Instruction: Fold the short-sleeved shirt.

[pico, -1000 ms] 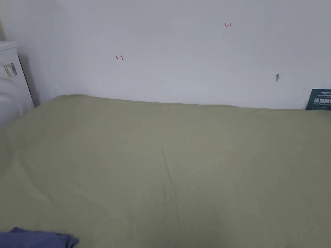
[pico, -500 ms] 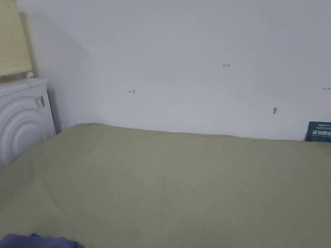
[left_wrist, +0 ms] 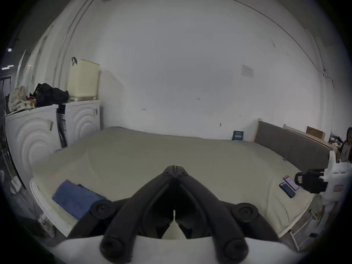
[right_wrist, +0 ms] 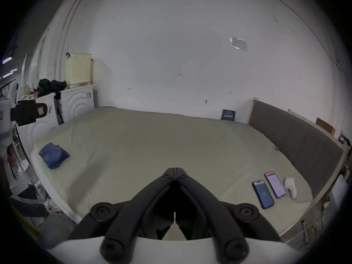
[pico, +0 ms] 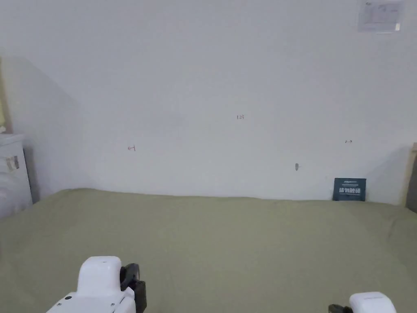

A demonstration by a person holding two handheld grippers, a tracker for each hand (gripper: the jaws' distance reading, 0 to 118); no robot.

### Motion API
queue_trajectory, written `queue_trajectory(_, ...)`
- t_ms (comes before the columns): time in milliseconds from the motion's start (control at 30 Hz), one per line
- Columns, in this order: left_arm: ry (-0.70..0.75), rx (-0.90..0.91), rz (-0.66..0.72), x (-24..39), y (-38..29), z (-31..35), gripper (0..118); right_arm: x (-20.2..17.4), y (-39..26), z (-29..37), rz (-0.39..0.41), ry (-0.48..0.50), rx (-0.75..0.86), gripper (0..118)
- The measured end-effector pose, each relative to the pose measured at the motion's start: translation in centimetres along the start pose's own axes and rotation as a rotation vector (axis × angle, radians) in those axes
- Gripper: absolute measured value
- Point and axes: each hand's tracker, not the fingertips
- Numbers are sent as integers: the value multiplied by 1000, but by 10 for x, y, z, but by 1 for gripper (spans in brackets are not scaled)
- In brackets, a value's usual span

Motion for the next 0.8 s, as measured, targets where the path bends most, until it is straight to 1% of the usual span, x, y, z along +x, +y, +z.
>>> queue_trajectory(67, 0, -8, -19, 6, 4, -4, 0, 6, 5, 2, -15, -31, 15, 0)
queue_trajectory(133, 2, 1, -23, 20, 13, -1, 0, 9, 16, 9, -15, -39, 53, 0)
queue_trajectory(267, 0, 34, -10, 24, 30, 6, 0, 9, 42, 23, 27, -87, 162, 0)
queue_trajectory(300, 9, 43, -7, 24, 33, 8, 3, 8, 47, 26, 35, -90, 179, 0)
queue_trajectory(333, 25, 53, -17, 24, 35, 11, 13, 8, 50, 27, 41, -108, 196, 0)
queue_trajectory(367, 30, 59, -27, 26, 38, 13, 19, 7, 51, 27, 43, -120, 199, 0)
queue_trajectory(433, 32, 58, -66, 26, 38, 13, 36, 6, 53, 26, 46, -120, 199, 1)
queue_trajectory(467, 33, 55, -88, 27, 36, 14, 70, 6, 53, 24, 45, -121, 192, 12)
queue_trajectory(500, 36, 47, -100, 28, 34, 13, 111, 5, 51, 22, 43, -127, 180, 54)
queue_trajectory(533, 33, 54, -104, 29, 31, 14, 118, 6, 49, 19, 42, -121, 160, 94)
queue_trajectory(567, 25, 93, -105, 29, 27, 19, 118, 5, 46, 15, 41, -120, 142, 118)
queue_trajectory(600, 20, 93, -98, 30, 27, 20, 118, 5, 40, 18, 56, -96, 113, 116)
queue_trajectory(633, 11, 84, -92, 30, 27, 20, 118, 4, 39, 20, 34, -108, 188, 117)
queue_trajectory(800, 24, 72, -99, 33, 22, 19, 118, 0, 35, 22, 53, -104, 199, 117)
